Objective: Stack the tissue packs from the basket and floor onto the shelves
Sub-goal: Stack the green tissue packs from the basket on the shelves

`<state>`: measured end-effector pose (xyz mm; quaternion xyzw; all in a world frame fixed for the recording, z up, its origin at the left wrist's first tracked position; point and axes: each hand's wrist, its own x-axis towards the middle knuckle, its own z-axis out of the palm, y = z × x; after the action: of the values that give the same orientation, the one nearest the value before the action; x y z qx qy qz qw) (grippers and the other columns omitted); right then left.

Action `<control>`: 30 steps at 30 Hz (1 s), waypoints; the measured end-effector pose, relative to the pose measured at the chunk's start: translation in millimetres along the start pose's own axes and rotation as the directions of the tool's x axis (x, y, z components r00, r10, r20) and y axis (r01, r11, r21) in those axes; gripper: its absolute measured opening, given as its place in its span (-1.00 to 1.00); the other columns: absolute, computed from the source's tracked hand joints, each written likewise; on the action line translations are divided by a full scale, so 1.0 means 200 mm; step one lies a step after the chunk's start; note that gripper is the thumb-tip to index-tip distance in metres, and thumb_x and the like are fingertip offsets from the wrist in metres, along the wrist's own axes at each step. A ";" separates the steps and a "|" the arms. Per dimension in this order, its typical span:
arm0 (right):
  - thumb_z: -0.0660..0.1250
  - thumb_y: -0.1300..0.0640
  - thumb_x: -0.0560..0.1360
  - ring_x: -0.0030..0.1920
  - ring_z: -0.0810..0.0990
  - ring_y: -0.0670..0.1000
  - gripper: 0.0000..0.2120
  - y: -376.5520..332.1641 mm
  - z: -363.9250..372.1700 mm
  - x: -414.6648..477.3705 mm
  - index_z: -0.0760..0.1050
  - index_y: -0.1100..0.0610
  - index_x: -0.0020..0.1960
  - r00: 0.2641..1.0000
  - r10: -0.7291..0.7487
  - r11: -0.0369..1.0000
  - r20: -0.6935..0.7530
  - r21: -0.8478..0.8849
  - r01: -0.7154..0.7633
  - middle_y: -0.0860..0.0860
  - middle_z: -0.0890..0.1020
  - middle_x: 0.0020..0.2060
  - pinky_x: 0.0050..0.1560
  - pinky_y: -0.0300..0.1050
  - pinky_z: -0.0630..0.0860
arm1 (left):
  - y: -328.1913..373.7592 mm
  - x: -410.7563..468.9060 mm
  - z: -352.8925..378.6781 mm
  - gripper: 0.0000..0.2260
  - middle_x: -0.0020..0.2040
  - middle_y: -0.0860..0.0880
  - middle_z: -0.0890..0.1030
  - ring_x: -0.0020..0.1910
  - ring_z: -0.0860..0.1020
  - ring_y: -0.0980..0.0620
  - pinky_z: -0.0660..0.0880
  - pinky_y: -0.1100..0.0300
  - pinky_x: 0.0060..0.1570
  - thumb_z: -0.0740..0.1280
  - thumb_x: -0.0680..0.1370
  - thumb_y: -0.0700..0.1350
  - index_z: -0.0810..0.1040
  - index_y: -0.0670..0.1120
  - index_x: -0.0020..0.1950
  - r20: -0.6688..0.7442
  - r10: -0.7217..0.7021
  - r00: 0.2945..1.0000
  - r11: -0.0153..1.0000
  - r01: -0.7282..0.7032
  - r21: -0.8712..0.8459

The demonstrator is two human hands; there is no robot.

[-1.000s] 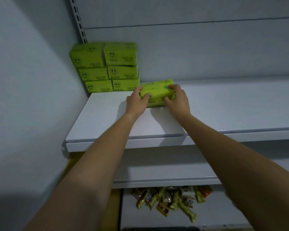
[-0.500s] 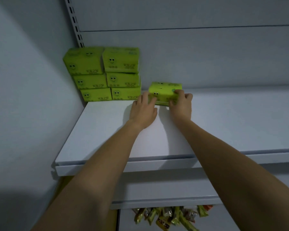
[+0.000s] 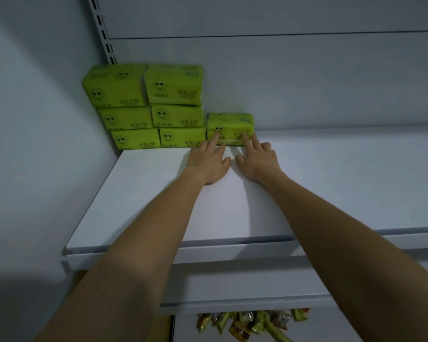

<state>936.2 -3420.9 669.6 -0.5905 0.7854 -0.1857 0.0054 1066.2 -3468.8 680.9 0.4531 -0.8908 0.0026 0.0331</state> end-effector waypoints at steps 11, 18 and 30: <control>0.06 -0.08 0.60 0.43 0.14 0.21 -0.44 0.05 -0.12 -0.04 -0.01 0.06 0.52 0.992 -0.061 0.992 0.107 -0.100 0.072 0.05 0.04 0.51 0.36 0.06 0.17 | -0.03 -0.20 -0.04 -0.51 0.55 -0.05 0.02 0.52 0.01 -0.05 0.00 -0.05 0.47 -0.03 0.65 0.06 0.03 -0.10 0.54 -0.053 -0.011 0.999 0.998 0.008 -0.055; 0.09 -0.01 0.61 0.46 0.17 0.10 -0.52 0.01 -0.21 -0.60 0.14 0.10 0.49 0.944 -0.329 0.930 -0.008 0.170 0.326 0.08 0.18 0.49 0.43 -0.06 0.08 | 0.16 -0.61 -0.04 -0.57 0.50 -0.07 0.22 0.48 0.17 -0.02 0.08 0.18 0.40 0.04 0.65 -0.03 0.16 -0.12 0.51 -0.222 -0.066 0.973 0.877 -0.049 -0.479; 0.06 -0.03 0.56 0.35 0.36 0.07 -0.52 0.33 0.11 -1.85 0.32 0.18 0.40 0.932 -0.359 0.875 -0.042 0.332 0.352 0.12 0.42 0.36 0.35 -0.12 0.20 | 0.64 -1.64 0.58 -0.54 0.44 -0.09 0.33 0.42 0.26 -0.02 0.10 0.26 0.36 0.03 0.61 0.02 0.26 -0.15 0.46 -0.288 -0.183 0.940 0.848 0.002 -0.531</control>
<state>991.1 -3068.4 551.6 -0.7169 0.6205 -0.3078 0.0795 1147.7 -3132.9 548.6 0.4632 -0.8163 -0.1659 0.3027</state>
